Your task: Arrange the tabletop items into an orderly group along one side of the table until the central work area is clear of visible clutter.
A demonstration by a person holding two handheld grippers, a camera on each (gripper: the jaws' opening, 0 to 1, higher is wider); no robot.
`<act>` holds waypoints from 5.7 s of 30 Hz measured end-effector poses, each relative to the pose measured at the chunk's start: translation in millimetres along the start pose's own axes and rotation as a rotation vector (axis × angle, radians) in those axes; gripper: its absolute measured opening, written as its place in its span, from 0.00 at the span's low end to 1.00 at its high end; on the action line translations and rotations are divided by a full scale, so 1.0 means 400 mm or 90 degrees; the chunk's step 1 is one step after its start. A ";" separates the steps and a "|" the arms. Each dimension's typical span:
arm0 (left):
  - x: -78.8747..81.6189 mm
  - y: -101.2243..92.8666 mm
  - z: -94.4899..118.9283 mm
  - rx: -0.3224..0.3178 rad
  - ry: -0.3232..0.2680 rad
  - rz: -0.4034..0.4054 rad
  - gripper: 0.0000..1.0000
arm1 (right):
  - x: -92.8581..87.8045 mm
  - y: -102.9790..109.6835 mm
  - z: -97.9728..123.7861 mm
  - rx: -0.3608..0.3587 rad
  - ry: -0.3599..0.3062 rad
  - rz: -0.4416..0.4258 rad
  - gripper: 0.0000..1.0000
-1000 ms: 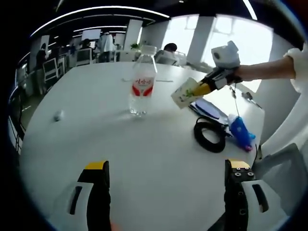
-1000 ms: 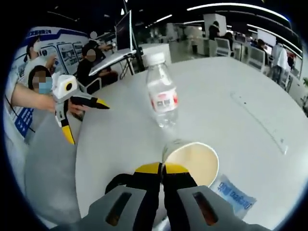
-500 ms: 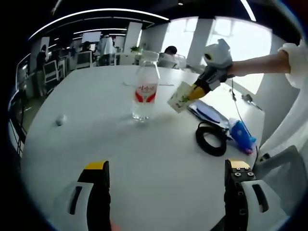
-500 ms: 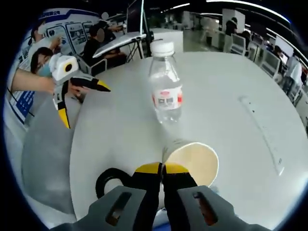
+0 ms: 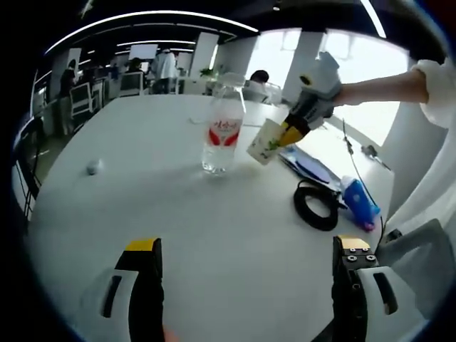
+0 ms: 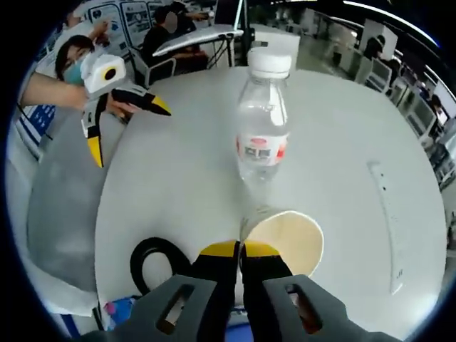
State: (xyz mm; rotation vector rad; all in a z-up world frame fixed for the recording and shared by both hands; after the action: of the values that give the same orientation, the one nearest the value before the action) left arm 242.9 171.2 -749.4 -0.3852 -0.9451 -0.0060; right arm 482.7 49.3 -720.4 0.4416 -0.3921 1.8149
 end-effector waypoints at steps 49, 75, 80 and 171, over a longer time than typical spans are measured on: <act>-0.049 0.019 0.012 0.007 -0.007 0.034 0.96 | 0.038 0.006 -0.059 0.049 0.104 0.128 0.00; -0.039 0.030 0.022 0.009 -0.010 0.032 0.96 | 0.066 0.017 -0.067 0.030 0.068 0.158 0.00; -0.033 0.032 0.023 0.009 -0.013 0.031 0.96 | 0.065 0.025 -0.074 0.033 0.065 0.157 0.00; 0.058 -0.091 -0.041 -0.054 0.023 -0.054 0.96 | -0.184 0.065 0.200 -0.174 -0.121 -0.132 0.94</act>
State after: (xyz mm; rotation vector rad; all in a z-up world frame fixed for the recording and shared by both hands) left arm 263.5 135.9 -728.0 -0.4221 -0.9269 -0.1310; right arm 484.9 -57.5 -687.3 0.4477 -0.6904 1.4965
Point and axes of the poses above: the point that each gripper's makers call its tool centre point, and the gripper's own axes: z roughly backward along the fingers, y roughly to its left, x roughly out of its top, the point moved 6 cm from there along z, roughly backward along the fingers, and after that the axes turned 5 degrees about -x, right-handed, at the moved point
